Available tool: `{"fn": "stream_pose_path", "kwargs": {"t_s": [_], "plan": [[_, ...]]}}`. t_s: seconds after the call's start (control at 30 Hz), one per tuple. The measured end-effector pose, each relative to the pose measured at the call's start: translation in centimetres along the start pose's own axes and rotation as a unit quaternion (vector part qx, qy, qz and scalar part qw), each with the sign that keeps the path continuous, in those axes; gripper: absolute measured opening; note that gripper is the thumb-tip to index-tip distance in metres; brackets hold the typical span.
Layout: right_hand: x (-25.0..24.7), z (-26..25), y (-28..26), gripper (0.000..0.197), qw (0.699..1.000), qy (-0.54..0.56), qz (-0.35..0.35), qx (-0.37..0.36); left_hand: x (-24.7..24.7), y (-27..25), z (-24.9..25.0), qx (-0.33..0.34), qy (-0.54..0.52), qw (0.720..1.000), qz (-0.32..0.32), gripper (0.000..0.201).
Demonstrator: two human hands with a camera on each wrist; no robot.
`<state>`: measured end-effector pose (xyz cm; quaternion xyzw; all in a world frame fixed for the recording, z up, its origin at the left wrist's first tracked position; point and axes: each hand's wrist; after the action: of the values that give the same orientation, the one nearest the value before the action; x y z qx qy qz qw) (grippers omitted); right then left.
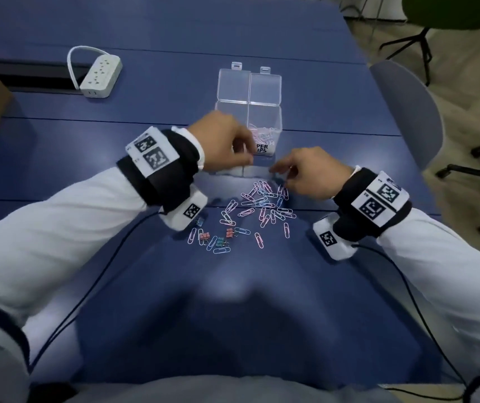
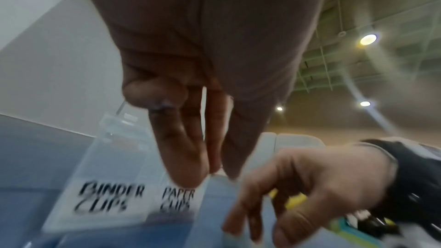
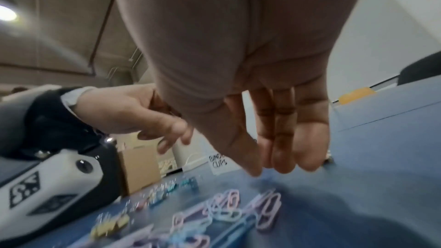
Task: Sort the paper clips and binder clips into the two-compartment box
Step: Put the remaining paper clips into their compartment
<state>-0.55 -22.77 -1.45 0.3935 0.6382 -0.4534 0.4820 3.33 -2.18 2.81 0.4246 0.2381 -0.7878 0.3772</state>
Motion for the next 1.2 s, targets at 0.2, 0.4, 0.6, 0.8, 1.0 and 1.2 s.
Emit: {"fn": "stream_pose_path", "kwargs": {"t_s": [0.2,0.4,0.6,0.8,1.0,1.2], "plan": [[1.4,-1.6,-1.0,0.058,0.985,-0.11,-0.037,-0.13,3.0,-2.6,-2.1,-0.038,0.047,0.991,-0.123,0.035],[2.0,0.5,-3.1,0.064,0.993,-0.013,0.016,-0.113,4.3,-2.7,-1.8,-0.013,0.045,0.988,-0.148,0.048],[2.0,0.2,-3.8,0.053,0.995,-0.039,-0.016,-0.086,5.4,-2.0,0.2,0.031,0.024,0.982,-0.183,0.047],[2.1,-0.1,-4.6,0.056,0.992,-0.03,-0.019,-0.118,5.4,-3.5,0.0,0.023,0.04,0.986,-0.163,0.078],[2.2,-1.0,-4.4,0.065,0.989,-0.07,-0.052,-0.12,6.1,-3.8,0.4,0.006,0.086,0.981,-0.173,0.095],[2.2,-1.6,-3.6,0.033,0.991,-0.059,-0.006,-0.116,6.6,-3.3,0.9,0.01,0.087,0.983,-0.162,0.087]]}}
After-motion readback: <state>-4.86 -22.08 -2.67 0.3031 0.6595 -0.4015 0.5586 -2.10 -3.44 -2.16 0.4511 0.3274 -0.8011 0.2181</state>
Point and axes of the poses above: each hand's wrist, its own y-axis towards the middle knuckle, its own x-axis out of the palm, z = x × y, and after that the axes turned 12 degrees about -y, right-handed
